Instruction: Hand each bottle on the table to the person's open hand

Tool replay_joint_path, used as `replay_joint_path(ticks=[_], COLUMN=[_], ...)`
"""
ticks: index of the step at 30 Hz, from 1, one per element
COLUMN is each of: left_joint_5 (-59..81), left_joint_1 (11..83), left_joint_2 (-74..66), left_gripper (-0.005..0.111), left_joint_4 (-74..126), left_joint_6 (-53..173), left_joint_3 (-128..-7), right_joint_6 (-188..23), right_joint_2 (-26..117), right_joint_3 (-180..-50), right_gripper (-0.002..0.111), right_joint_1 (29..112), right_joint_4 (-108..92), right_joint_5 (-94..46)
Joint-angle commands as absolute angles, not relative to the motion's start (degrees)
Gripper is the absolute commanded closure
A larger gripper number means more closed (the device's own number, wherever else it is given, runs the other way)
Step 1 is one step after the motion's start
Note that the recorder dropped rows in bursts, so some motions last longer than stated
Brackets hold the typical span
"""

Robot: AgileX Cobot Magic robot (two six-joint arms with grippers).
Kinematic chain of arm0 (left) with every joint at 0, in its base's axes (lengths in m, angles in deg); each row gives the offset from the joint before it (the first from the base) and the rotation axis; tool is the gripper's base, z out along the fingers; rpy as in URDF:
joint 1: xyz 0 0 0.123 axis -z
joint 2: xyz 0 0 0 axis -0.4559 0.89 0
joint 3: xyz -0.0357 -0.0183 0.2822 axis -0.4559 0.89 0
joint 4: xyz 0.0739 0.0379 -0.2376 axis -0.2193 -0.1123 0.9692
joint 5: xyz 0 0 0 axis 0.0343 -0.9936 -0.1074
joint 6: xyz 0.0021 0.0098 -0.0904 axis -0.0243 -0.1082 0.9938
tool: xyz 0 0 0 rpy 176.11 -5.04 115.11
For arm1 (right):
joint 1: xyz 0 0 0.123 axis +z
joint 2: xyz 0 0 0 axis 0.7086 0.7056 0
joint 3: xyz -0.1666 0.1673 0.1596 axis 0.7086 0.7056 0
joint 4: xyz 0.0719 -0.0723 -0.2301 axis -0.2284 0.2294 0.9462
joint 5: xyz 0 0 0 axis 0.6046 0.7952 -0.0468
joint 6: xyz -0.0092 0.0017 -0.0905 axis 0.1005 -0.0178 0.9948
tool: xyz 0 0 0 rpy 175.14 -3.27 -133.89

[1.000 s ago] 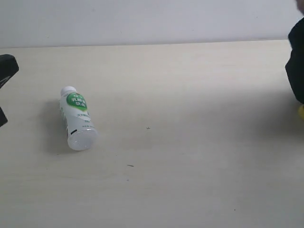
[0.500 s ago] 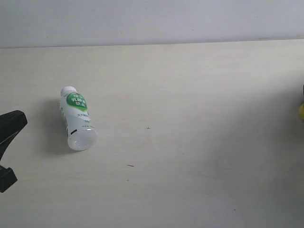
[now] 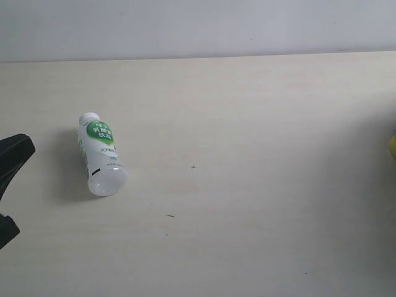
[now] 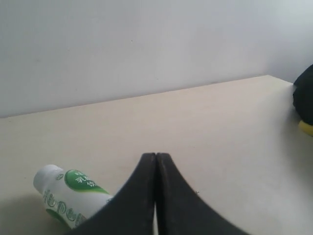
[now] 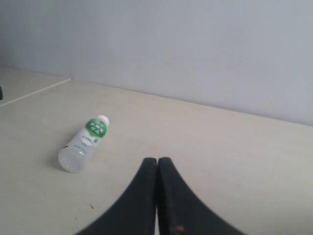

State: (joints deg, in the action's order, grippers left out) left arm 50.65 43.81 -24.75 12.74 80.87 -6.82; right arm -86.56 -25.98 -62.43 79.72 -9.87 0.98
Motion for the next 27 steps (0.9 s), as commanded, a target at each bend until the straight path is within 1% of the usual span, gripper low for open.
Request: replay_joint_path(ticks=[1,3,4,7,9,12,14,17,21,23,25,27], left_joint_5=[51.6,55.9,60.2,69.3,72.4,73.7,71.4,61.9,48.9,46.7,46.3,46.3], left_joint_1=[43.7,43.7,43.7,43.7,43.7,43.7,43.7,43.7,43.7,43.7,43.7,43.7], left_joint_2=[-24.6,-24.6,-24.6,-24.6,-24.6,-24.6,-24.6,-24.6,-24.6,-24.6,-24.6,-24.6], left_gripper=[0.107,0.107,0.107,0.107,0.107,0.107,0.107,0.107,0.107,0.107,0.107,0.107], left_joint_4=[3.8,-8.8,-18.0,-34.2,-39.1,-39.4,-32.9,-15.8,17.6,31.0,36.4,36.8], left_joint_6=[84.3,88.1,90.1,93.7,95.4,95.6,94.6,93.0,84.6,77.6,73.3,73.2], left_joint_3=[-6.6,-6.6,-6.6,-6.6,-6.6,-6.6,-6.6,-6.6,-6.6,-6.6,-6.6,-6.6], right_joint_6=[-86.5,-86.5,-86.5,-86.5,-86.5,-86.5,-86.5,-86.5,-86.5,-86.5,-86.5,-86.5], right_joint_2=[-26.3,-26.3,-26.3,-26.3,-26.3,-26.3,-26.3,-26.3,-26.3,-26.3,-26.3,-26.3], right_joint_3=[-62.2,-62.2,-62.2,-62.2,-62.2,-62.2,-62.2,-62.2,-62.2,-62.2,-62.2,-62.2], right_gripper=[0.108,0.108,0.108,0.108,0.108,0.108,0.108,0.108,0.108,0.108,0.108,0.108], right_joint_1=[79.7,79.7,79.7,79.7,79.7,79.7,79.7,79.7,79.7,79.7,79.7,79.7], right_joint_4=[-9.9,-9.9,-9.9,-9.9,-9.9,-9.9,-9.9,-9.9,-9.9,-9.9,-9.9,-9.9], right_joint_5=[0.3,0.3,0.3,0.3,0.3,0.3,0.3,0.3,0.3,0.3,0.3,0.3])
